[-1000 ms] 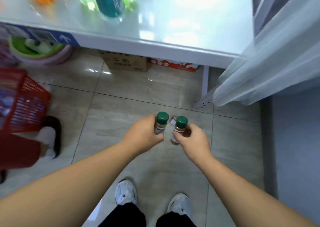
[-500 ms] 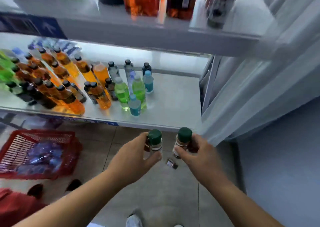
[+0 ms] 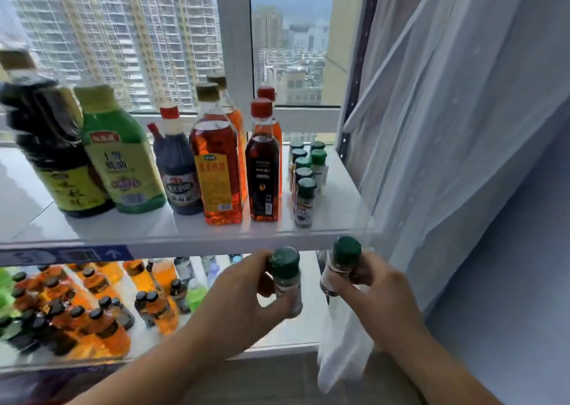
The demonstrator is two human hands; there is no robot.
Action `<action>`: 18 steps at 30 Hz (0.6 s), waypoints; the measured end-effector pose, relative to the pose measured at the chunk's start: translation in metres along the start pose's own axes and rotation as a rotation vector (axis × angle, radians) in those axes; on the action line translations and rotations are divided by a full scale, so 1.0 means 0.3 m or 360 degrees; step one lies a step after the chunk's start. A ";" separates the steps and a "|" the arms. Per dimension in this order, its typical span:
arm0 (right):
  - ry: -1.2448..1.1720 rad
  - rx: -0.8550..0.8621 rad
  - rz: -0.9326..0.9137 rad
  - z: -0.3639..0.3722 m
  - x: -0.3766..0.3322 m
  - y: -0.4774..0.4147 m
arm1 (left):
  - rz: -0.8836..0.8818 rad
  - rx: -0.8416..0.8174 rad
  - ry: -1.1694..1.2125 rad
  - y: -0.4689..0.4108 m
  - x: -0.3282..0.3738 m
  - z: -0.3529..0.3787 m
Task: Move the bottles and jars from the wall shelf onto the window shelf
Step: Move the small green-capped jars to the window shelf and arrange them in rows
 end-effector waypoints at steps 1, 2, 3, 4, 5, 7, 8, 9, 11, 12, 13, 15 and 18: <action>-0.0023 0.0026 -0.0010 -0.026 -0.012 -0.032 | 0.0027 0.0003 0.0037 -0.040 0.034 -0.019; -0.0056 0.0042 -0.0018 -0.049 -0.023 -0.068 | 0.0045 -0.0003 0.0070 -0.081 0.069 -0.040; -0.0091 0.0046 -0.0034 -0.068 -0.035 -0.105 | 0.0051 -0.0008 0.0085 -0.123 0.104 -0.061; -0.0112 0.0047 -0.0062 -0.082 -0.043 -0.145 | 0.0056 -0.0010 0.0068 -0.168 0.135 -0.081; -0.0122 0.0045 -0.0092 -0.090 -0.050 -0.186 | 0.0064 -0.0017 0.0021 -0.215 0.165 -0.100; -0.0135 0.0051 -0.0128 -0.096 -0.055 -0.269 | 0.0073 -0.0056 -0.0091 -0.303 0.222 -0.135; -0.0150 0.0074 -0.0145 -0.097 -0.055 -0.310 | 0.0089 -0.0079 -0.0138 -0.344 0.246 -0.149; -0.0164 0.0099 -0.0167 -0.096 -0.055 -0.348 | 0.0114 -0.0110 -0.0191 -0.383 0.269 -0.159; -0.0153 0.0104 -0.0215 -0.085 -0.051 -0.420 | 0.0159 -0.0176 -0.0308 -0.451 0.314 -0.171; -0.0141 0.0089 -0.0234 -0.076 -0.046 -0.455 | 0.0172 -0.0196 -0.0372 -0.480 0.330 -0.176; -0.0138 0.0078 -0.0240 -0.068 -0.040 -0.488 | 0.0187 -0.0207 -0.0444 -0.508 0.341 -0.178; -0.0118 0.0072 -0.0200 -0.054 -0.013 -0.549 | 0.0199 -0.0225 -0.0548 -0.558 0.352 -0.171; -0.0038 0.0050 -0.0096 -0.036 0.043 -0.604 | 0.0176 -0.0273 -0.0556 -0.628 0.348 -0.145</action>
Point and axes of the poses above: each hand's wrist, its own y-axis away from the middle knuckle, its own z-axis out of the palm, x = y × z, the point moved 6 cm from there along -y, towards the middle knuckle
